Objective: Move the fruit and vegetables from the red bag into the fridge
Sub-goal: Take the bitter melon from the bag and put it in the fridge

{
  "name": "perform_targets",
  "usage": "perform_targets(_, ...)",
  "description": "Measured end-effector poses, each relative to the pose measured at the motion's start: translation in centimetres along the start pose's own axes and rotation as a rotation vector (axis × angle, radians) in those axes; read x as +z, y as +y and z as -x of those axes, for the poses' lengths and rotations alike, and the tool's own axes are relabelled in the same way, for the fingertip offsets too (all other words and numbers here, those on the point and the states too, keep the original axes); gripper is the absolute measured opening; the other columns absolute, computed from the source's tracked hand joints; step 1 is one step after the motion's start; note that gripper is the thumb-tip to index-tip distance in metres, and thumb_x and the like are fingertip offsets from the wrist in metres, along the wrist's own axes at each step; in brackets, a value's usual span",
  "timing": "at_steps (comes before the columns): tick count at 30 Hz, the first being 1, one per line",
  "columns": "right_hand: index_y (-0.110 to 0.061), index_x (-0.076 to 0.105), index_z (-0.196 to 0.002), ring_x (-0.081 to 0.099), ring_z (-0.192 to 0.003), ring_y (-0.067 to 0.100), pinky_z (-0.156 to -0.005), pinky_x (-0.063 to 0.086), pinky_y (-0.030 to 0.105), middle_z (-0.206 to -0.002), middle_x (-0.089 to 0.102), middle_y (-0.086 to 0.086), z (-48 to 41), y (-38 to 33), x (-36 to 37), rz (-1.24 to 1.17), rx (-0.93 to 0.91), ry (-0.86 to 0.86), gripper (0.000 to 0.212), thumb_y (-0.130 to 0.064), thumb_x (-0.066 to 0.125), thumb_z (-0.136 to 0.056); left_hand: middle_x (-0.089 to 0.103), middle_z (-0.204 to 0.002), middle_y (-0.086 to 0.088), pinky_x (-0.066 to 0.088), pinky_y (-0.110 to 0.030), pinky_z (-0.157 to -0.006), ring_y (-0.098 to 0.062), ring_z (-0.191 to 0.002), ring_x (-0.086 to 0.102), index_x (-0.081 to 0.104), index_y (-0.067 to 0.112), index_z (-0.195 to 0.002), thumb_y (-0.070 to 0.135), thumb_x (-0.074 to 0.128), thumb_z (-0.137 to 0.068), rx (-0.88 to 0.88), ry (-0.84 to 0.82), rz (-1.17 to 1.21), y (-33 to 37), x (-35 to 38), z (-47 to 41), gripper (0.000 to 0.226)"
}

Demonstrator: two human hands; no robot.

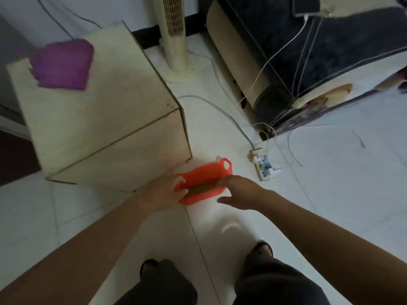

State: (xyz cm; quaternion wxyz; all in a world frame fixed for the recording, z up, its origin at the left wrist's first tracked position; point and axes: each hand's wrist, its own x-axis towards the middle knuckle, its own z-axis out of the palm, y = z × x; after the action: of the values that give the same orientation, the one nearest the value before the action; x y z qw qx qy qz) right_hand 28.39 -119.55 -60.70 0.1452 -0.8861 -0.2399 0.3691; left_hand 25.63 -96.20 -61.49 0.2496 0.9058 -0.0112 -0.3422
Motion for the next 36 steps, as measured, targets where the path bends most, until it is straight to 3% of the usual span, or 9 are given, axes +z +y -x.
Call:
perform_targets(6, -0.015, 0.048, -0.132, 0.047, -0.122, 0.023, -0.098, 0.035, 0.028, -0.132, 0.051, 0.006, -15.0, 9.4, 8.1, 0.178, -0.060, -0.023, 0.051, -0.036, 0.060, -0.087, 0.060, -0.115, -0.003, 0.046, -0.033, -0.087, -0.021, -0.102, 0.059, 0.054, 0.017, -0.119, 0.035, 0.054, -0.091, -0.027, 0.095, -0.051, -10.5, 8.3, -12.2, 0.033)
perform_targets(10, -0.020, 0.053, -0.126, 0.053, -0.112, 0.026, -0.095, 0.043, 0.036, -0.123, 0.054, 0.006, -22.1, 14.7, 11.1, 0.280, -0.114, 0.054, 0.046, -0.034, 0.061, -0.084, 0.053, -0.128, -0.001, 0.040, -0.024, -0.089, -0.018, -0.110, 0.053, 0.049, 0.017, -0.129, 0.035, 0.054, -0.091, 0.039, 0.156, -0.137, -14.6, 13.6, -19.0, 0.042)
perform_targets(14, -0.020, 0.047, -0.133, 0.049, -0.117, 0.021, -0.095, 0.038, 0.029, -0.131, 0.049, 0.003, -25.0, 17.6, 13.6, 0.246, -0.139, 0.202, 0.050, -0.034, 0.061, -0.086, 0.050, -0.134, -0.001, 0.036, -0.020, -0.095, -0.015, -0.120, 0.049, 0.047, 0.017, -0.132, 0.035, 0.055, -0.091, 0.109, 0.197, -0.175, -16.1, 16.7, -22.7, 0.046)
perform_targets(18, -0.018, 0.053, -0.127, 0.051, -0.114, 0.021, -0.096, 0.035, 0.025, -0.125, 0.055, 0.004, -24.1, 18.0, 16.0, 0.077, -0.181, 0.298, 0.049, -0.034, 0.066, -0.082, 0.053, -0.129, -0.002, 0.036, -0.021, -0.086, -0.016, -0.109, 0.051, 0.052, 0.020, -0.126, 0.031, 0.060, -0.088, 0.078, 0.262, -0.090, -16.5, 17.8, -21.9, 0.040)
perform_targets(22, -0.017, 0.053, -0.127, 0.049, -0.116, 0.018, -0.093, 0.029, 0.018, -0.125, 0.055, 0.003, -24.0, 18.2, 17.3, 0.057, -0.223, 0.326, 0.050, -0.032, 0.069, -0.082, 0.051, -0.131, -0.004, 0.038, -0.026, -0.093, -0.019, -0.115, 0.050, 0.049, 0.016, -0.130, 0.032, 0.062, -0.087, 0.055, 0.285, -0.083, -17.1, 19.3, -21.6, 0.049)
perform_targets(27, -0.019, 0.053, -0.127, 0.050, -0.114, 0.019, -0.098, 0.038, 0.029, -0.126, 0.054, 0.003, -25.3, 17.4, 16.9, 0.083, -0.287, 0.273, 0.049, -0.034, 0.068, -0.082, 0.049, -0.130, -0.005, 0.040, -0.028, -0.092, -0.021, -0.114, 0.049, 0.048, 0.015, -0.130, 0.037, 0.065, -0.083, 0.056, 0.316, -0.108, -18.0, 19.6, -22.0, 0.055)
perform_targets(31, -0.019, 0.052, -0.129, 0.050, -0.117, 0.018, -0.097, 0.036, 0.025, -0.128, 0.053, 0.002, -26.4, 15.5, 18.0, 0.062, -0.310, 0.242, 0.051, -0.034, 0.067, -0.083, 0.045, -0.131, -0.003, 0.039, -0.035, -0.101, -0.023, -0.120, 0.045, 0.047, 0.018, -0.131, 0.054, 0.055, -0.071, 0.021, 0.346, -0.054, -18.2, 20.4, -21.3, 0.071)
perform_targets(36, -0.019, 0.052, -0.128, 0.052, -0.113, 0.015, -0.094, 0.037, 0.020, -0.127, 0.053, 0.001, -27.4, 13.6, 19.5, 0.041, -0.375, 0.191, 0.049, -0.033, 0.066, -0.084, 0.025, -0.150, -0.001, 0.032, -0.036, -0.109, -0.022, -0.135, 0.029, 0.035, 0.023, -0.141, 0.073, 0.043, -0.062, -0.006, 0.251, -0.075, -20.4, 21.5, -20.0, 0.095)
